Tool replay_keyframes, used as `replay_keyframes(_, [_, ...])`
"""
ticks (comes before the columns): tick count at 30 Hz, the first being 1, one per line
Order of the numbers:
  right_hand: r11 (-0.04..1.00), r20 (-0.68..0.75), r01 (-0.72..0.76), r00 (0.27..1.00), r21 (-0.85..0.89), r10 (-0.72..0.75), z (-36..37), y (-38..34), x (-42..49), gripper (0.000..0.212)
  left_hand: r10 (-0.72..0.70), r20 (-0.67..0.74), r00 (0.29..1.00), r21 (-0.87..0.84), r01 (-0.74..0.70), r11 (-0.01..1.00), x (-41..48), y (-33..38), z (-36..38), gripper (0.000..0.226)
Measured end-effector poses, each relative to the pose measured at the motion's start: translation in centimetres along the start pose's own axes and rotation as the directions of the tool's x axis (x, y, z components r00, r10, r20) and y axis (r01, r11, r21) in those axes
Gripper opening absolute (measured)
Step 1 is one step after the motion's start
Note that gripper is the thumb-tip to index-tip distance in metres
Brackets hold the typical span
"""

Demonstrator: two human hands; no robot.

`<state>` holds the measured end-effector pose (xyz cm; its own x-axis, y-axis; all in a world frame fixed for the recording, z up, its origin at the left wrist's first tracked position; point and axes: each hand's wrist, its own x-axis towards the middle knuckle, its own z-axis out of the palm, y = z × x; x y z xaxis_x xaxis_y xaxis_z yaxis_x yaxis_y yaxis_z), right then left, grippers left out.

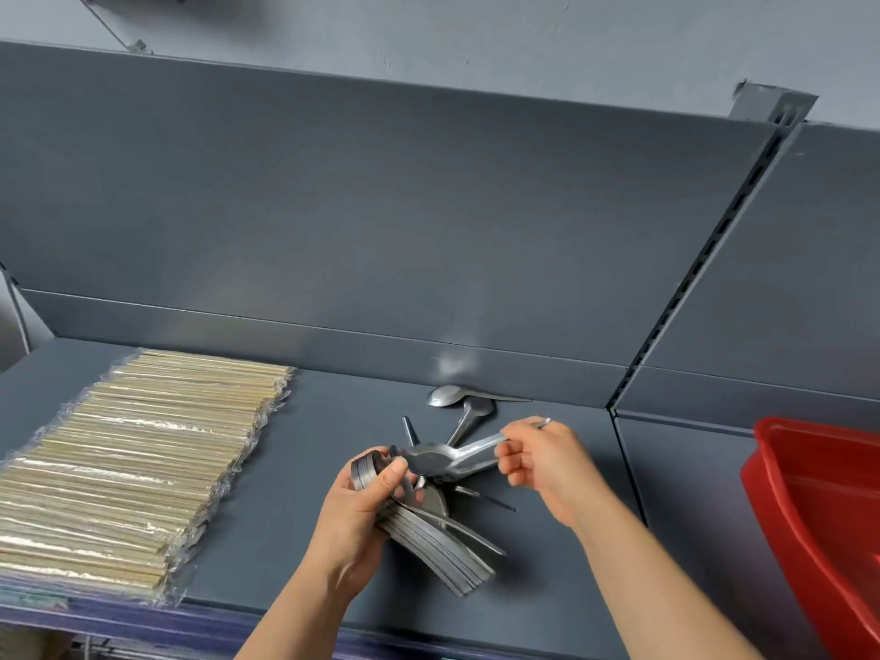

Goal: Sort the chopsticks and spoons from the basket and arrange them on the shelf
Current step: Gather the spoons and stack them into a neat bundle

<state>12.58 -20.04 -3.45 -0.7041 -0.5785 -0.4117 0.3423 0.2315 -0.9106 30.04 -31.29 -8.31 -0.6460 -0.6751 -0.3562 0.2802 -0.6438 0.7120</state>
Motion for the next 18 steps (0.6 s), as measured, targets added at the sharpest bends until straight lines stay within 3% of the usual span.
replay_keyframes(5, [0.994, 0.147, -0.103, 0.984, 0.030, 0.098, 0.7, 0.7, -1.7, 0.011, 0.101, -0.072, 0.992, 0.035, -0.099, 0.994, 0.5, -0.2, 0.8, 0.036])
replay_keyframes(10, [0.966, 0.276, -0.007, 0.958, -0.259, 0.081, -0.1, 1.7, -1.8, 0.011, 0.154, -0.087, 0.984, -0.020, -0.156, 0.987, 0.9, 0.5, 0.7, 0.032])
replay_keyframes(13, [0.910, 0.215, 0.099, 0.977, -0.404, -0.011, -0.6, 2.2, -0.7, 0.014, 0.192, -0.129, 0.973, -0.002, -0.194, 0.981, 0.9, 0.7, 0.5, 0.027])
replay_keyframes(15, [0.767, 0.117, 0.213, 0.977, -0.606, -0.178, -1.3, 2.4, 0.5, 0.011, 0.210, -0.147, 0.967, 0.023, -0.209, 0.978, 1.0, 1.0, 0.4, 0.026])
replay_keyframes(18, [0.448, 0.235, 0.331, 0.937, -0.830, -0.258, -2.0, 3.3, 2.0, 0.037, 0.202, -0.182, 0.962, 0.077, -0.191, 0.979, 1.0, 1.3, 0.0, 0.016])
